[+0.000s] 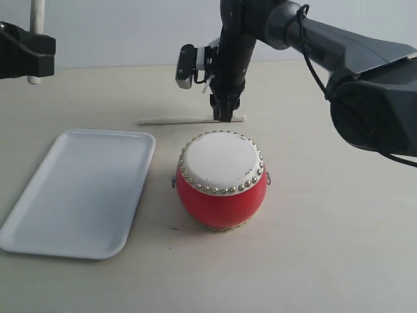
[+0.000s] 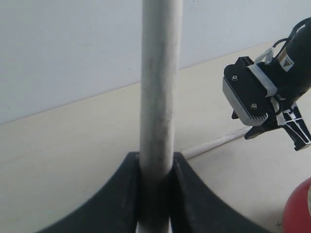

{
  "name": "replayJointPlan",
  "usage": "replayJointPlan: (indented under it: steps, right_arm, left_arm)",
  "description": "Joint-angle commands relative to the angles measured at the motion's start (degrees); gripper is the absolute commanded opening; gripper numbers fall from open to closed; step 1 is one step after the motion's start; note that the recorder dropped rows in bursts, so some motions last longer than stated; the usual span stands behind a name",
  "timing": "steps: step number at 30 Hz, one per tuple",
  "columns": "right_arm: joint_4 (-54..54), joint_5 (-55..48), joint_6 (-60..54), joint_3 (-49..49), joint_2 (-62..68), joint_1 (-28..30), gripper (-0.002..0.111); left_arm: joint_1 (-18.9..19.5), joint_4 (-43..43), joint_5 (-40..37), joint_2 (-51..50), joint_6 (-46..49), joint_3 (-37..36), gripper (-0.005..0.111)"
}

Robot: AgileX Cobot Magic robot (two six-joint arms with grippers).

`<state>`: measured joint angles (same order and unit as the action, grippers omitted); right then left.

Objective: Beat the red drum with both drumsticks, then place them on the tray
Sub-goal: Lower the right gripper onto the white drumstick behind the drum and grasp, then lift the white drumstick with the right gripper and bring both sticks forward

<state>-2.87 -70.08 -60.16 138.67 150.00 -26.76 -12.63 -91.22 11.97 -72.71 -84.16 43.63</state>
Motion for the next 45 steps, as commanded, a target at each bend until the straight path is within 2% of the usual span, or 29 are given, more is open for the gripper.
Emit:
replayJointPlan:
  steps: [1,17,19,22,26,45]
  right_arm:
    - [0.3,0.1,0.3,0.4,0.8,-0.2,0.043]
    - [1.8,0.1,-1.3,0.4,4.9,0.4,0.042]
    - [1.8,0.1,-1.7,0.4,4.9,0.4,0.038]
    - [1.8,0.1,-2.8,0.4,4.9,0.4,0.025]
    - [2.0,0.1,-3.1,0.4,4.9,0.4,0.000]
    - [2.0,1.3,-1.5,0.4,0.0,0.4,0.000]
  left_arm:
    - [0.0,-0.1,-0.6,0.1,-0.3,0.3,0.000]
    - [0.0,-0.1,-0.6,0.1,-0.3,0.3,0.000]
    - [0.0,-0.1,-0.6,0.1,-0.3,0.3,0.000]
    - [0.0,-0.1,-0.6,0.1,-0.3,0.3,0.000]
    - [0.0,-0.1,-0.6,0.1,-0.3,0.3,0.000]
    - [0.0,-0.1,-0.6,0.1,-0.3,0.3,0.000]
